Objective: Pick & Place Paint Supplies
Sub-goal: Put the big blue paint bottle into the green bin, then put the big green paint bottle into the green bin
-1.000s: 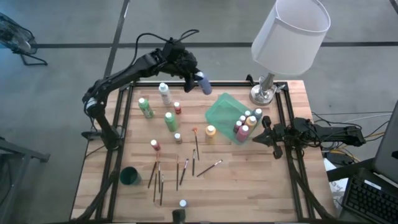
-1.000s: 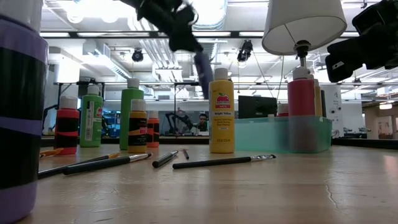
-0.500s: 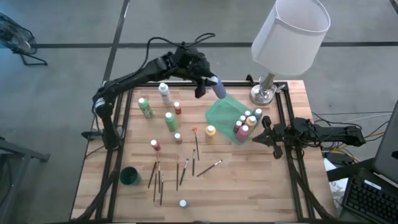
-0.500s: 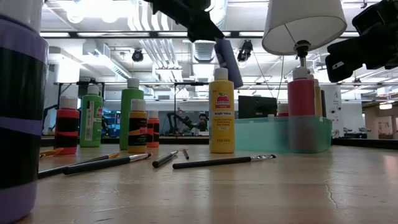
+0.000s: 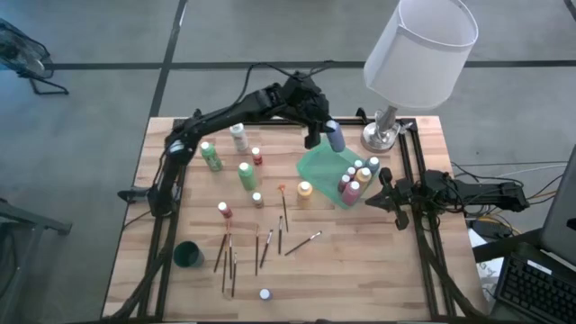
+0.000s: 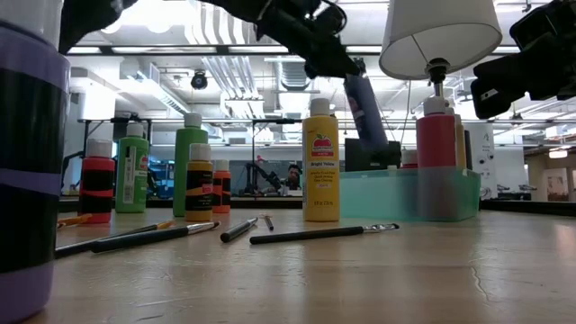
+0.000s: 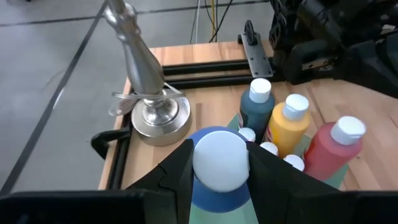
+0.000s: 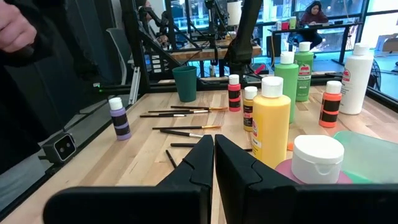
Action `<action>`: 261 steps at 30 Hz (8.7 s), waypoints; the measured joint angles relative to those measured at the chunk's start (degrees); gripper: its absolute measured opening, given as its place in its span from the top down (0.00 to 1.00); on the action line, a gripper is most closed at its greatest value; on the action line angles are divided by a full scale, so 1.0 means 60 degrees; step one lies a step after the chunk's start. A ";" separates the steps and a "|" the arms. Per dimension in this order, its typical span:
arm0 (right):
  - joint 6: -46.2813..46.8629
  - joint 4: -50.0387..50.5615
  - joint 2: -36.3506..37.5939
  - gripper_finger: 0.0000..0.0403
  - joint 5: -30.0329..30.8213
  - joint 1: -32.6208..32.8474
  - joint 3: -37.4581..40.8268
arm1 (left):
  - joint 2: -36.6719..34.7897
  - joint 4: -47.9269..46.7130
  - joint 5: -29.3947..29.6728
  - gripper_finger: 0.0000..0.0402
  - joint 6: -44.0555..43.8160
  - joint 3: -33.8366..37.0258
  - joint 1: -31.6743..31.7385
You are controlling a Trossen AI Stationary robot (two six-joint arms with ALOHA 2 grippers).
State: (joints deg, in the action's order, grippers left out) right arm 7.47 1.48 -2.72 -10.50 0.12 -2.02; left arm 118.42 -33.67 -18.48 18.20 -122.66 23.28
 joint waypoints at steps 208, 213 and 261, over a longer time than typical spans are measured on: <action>0.0000 0.0000 -0.0007 0.97 0.0000 -0.0002 0.0000 | -0.9721 -0.1282 0.2032 0.50 -0.2150 1.1596 -0.0017; -0.0001 0.0000 -0.0007 0.97 0.0000 -0.0004 0.0000 | -0.9494 -0.1297 0.2031 0.50 -0.2117 1.1596 -0.0014; -0.0001 0.0000 -0.0011 0.97 0.0000 -0.0004 0.0000 | -0.8337 -0.0842 0.1988 0.68 -0.1873 1.1461 -0.0014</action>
State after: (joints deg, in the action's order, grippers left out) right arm 7.46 1.48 -2.79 -10.50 0.10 -2.02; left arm 68.40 -38.72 -6.55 6.96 -53.89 23.20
